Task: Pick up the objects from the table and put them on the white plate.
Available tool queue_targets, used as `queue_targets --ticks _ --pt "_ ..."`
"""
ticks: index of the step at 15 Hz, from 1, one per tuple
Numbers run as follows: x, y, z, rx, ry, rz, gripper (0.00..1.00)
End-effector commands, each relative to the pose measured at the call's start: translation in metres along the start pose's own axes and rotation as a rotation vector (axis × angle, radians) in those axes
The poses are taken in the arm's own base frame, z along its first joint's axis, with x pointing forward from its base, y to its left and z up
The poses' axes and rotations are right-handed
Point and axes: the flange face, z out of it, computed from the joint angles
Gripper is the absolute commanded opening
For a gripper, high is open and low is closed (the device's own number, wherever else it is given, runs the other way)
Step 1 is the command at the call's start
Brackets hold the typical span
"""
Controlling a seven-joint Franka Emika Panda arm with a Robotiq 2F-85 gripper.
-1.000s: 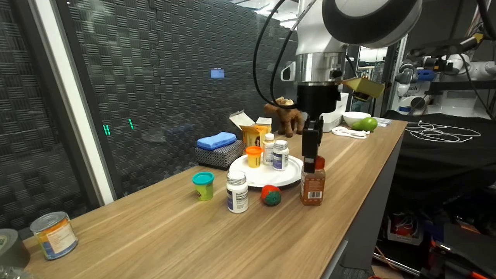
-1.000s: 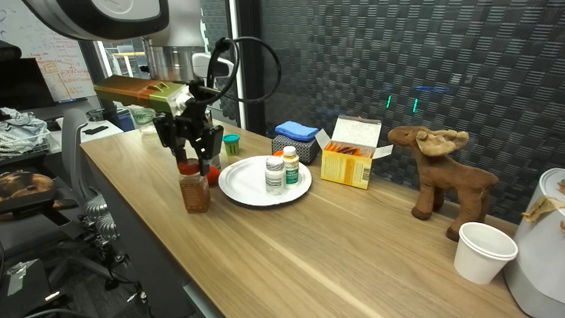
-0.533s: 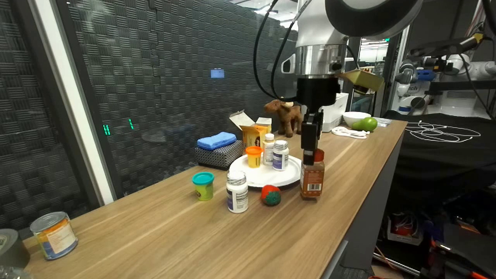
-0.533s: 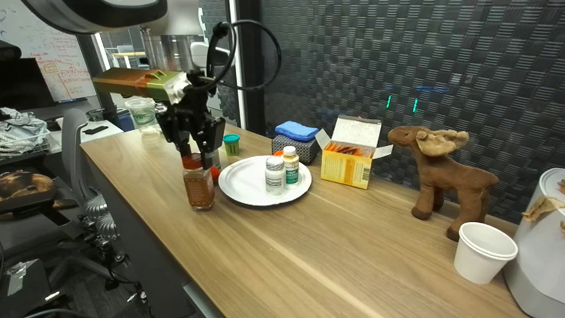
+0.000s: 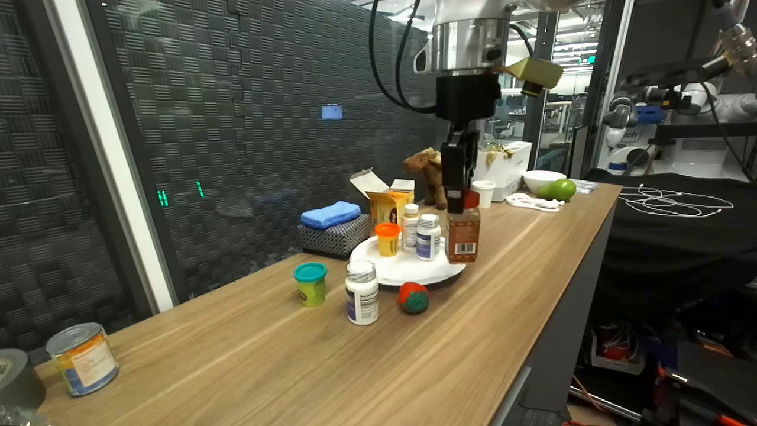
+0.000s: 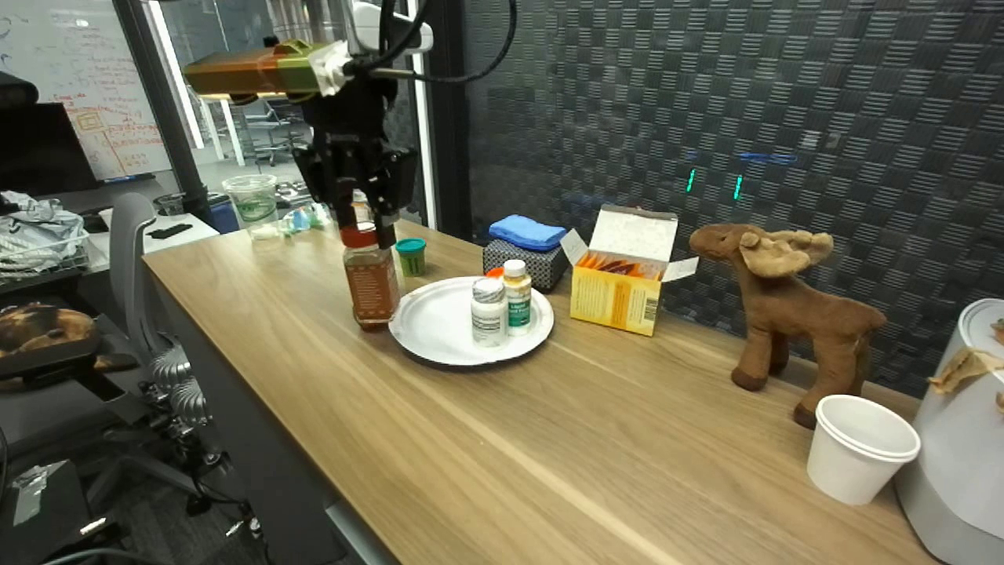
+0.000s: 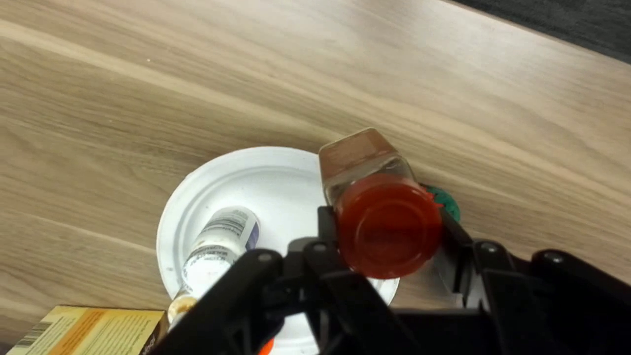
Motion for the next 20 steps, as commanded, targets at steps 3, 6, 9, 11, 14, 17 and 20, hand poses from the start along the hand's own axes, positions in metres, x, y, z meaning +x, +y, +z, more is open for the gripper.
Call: queue_targets --ticks 3,6,9,11,14,17,20 --pt "0.049 0.020 0.002 0.014 0.034 0.016 0.24" --pt "0.069 0.033 0.015 0.010 0.046 0.029 0.24" --pt "0.090 0.048 0.023 0.003 0.077 0.054 0.24" --pt "0.103 0.056 0.025 -0.003 0.109 0.073 0.24" --pt "0.117 0.061 0.026 0.023 0.124 0.087 0.24" --pt "0.124 0.061 0.029 0.073 0.116 0.104 0.24" --pt "0.125 0.056 0.031 0.123 0.095 0.117 0.24"
